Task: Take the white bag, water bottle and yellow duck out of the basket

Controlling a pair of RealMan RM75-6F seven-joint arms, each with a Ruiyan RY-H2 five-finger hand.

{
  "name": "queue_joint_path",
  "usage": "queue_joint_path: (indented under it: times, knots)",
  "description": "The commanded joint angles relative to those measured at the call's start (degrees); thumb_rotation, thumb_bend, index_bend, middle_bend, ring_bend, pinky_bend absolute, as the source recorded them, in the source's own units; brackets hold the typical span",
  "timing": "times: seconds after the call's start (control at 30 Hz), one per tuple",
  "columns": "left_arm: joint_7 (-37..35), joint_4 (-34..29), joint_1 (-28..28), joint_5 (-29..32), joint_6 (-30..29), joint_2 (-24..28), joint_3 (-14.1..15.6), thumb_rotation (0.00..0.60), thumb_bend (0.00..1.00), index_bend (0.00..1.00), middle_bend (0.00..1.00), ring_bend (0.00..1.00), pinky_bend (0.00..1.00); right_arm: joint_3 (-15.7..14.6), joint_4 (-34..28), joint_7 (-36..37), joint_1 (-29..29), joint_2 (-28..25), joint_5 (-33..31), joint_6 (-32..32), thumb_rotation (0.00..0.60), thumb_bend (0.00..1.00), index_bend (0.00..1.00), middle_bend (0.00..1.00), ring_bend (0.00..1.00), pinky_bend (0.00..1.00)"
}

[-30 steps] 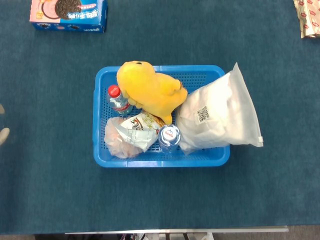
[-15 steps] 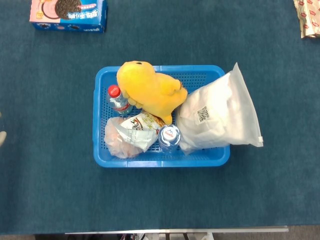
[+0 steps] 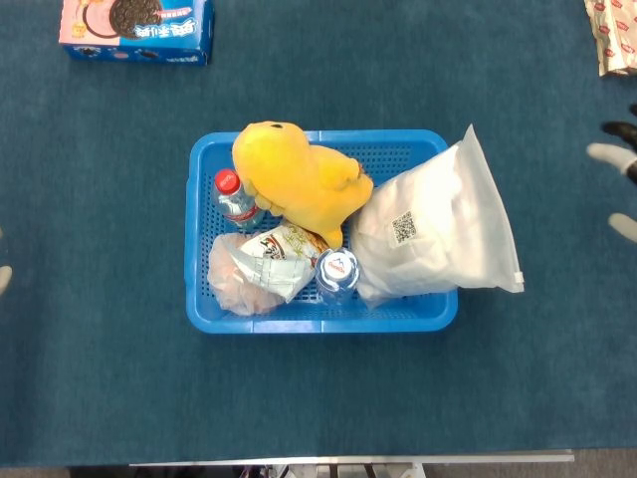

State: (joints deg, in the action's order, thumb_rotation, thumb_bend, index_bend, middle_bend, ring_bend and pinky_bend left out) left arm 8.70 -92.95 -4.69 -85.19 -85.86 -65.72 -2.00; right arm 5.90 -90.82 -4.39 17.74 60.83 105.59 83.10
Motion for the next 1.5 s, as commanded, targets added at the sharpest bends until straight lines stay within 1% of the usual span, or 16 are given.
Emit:
queue_joint_path:
  times: [0.03,0.13,0.27,0.53,1.03,1.13,1.17,1.23,1.3,1.33,1.4,1.43,1.5]
  knots:
    - [0.04,0.01,-0.05,0.00,0.06,-0.09,-0.04,0.600,0.17,0.47,0.34,0.25,0.46,0.27,1.23,-1.38,2.74,0.11,2.90,-1.72,0.600,0.00,0.24,0.21,0.10,0.19]
    - [0.22,-0.14,-0.09,0.02,0.15,-0.11,-0.05,0.600,0.17,0.47,0.34,0.25,0.46,-0.47,2.56,-3.18,4.89,0.78,5.27,-3.93,0.600,0.00,0.22,0.19,0.09,0.17]
    - [0.35,-0.41,-0.08,0.08,0.20,0.06,-0.06,0.600,0.17,0.47,0.34,0.25,0.46,-1.77,3.20,-2.84,7.81,1.56,7.18,-7.40,0.600,0.00,0.21,0.19,0.08,0.17]
    - [-0.22,-0.15,0.27,0.27,-0.04,0.06,0.01,0.600,0.17,0.47,0.34,0.25,0.46,-3.36,3.64,-2.41,11.21,3.02,8.02,-11.24,0.600,0.00,0.20,0.19,0.08,0.16]
    - [-2.28,1.26,1.27,0.72,-0.69,-0.36,0.19,0.600,0.17,0.47,0.34,0.25,0.46,-4.57,10.82,0.70,17.56,11.58,7.46,-15.53,0.600,0.00,0.20,0.19,0.08,0.16]
    - [-2.74,1.61,1.46,0.87,-0.77,-0.43,0.20,0.600,0.17,0.48,0.34,0.25,0.46,-4.75,13.14,1.70,18.38,13.76,7.14,-15.31,0.600,0.00,0.21,0.24,0.09,0.16]
    - [-2.94,1.73,1.52,0.92,-0.77,-0.44,0.19,0.600,0.17,0.48,0.34,0.25,0.46,-4.78,14.15,2.12,18.64,14.63,7.01,-15.03,0.600,0.00,0.24,0.28,0.11,0.16]
    - [-3.21,1.89,1.62,0.98,-0.82,-0.43,0.18,0.600,0.17,0.48,0.34,0.25,0.46,-4.80,16.14,2.70,18.93,16.18,6.81,-14.21,0.600,0.00,0.32,0.36,0.17,0.17]
    - [-3.46,2.06,1.71,0.99,-0.88,-0.47,0.18,0.600,0.17,0.48,0.34,0.25,0.46,-4.90,18.03,3.60,19.13,17.62,6.50,-13.34,0.600,0.00,0.45,0.44,0.24,0.20]
    - [-3.50,2.07,1.73,0.96,-0.92,-0.46,0.18,0.600,0.17,0.48,0.34,0.25,0.46,-4.85,18.64,3.80,19.13,18.08,6.37,-12.97,0.600,0.00,0.49,0.46,0.27,0.21]
    - [-3.64,2.20,1.80,0.91,-0.96,-0.50,0.19,0.600,0.17,0.48,0.34,0.25,0.46,-4.78,21.07,4.53,19.06,19.92,6.08,-11.21,0.600,0.00,0.61,0.57,0.37,0.26]
    - [-3.69,2.23,1.84,0.90,-0.99,-0.51,0.20,0.600,0.17,0.48,0.34,0.25,0.46,-4.77,21.92,4.88,19.02,20.55,6.01,-10.47,0.600,0.00,0.65,0.60,0.40,0.27]
    - [-3.74,2.29,1.89,0.91,-0.97,-0.53,0.22,0.600,0.17,0.48,0.34,0.25,0.46,-4.68,23.72,5.62,18.95,21.81,6.05,-8.63,0.600,0.00,0.76,0.69,0.50,0.32]
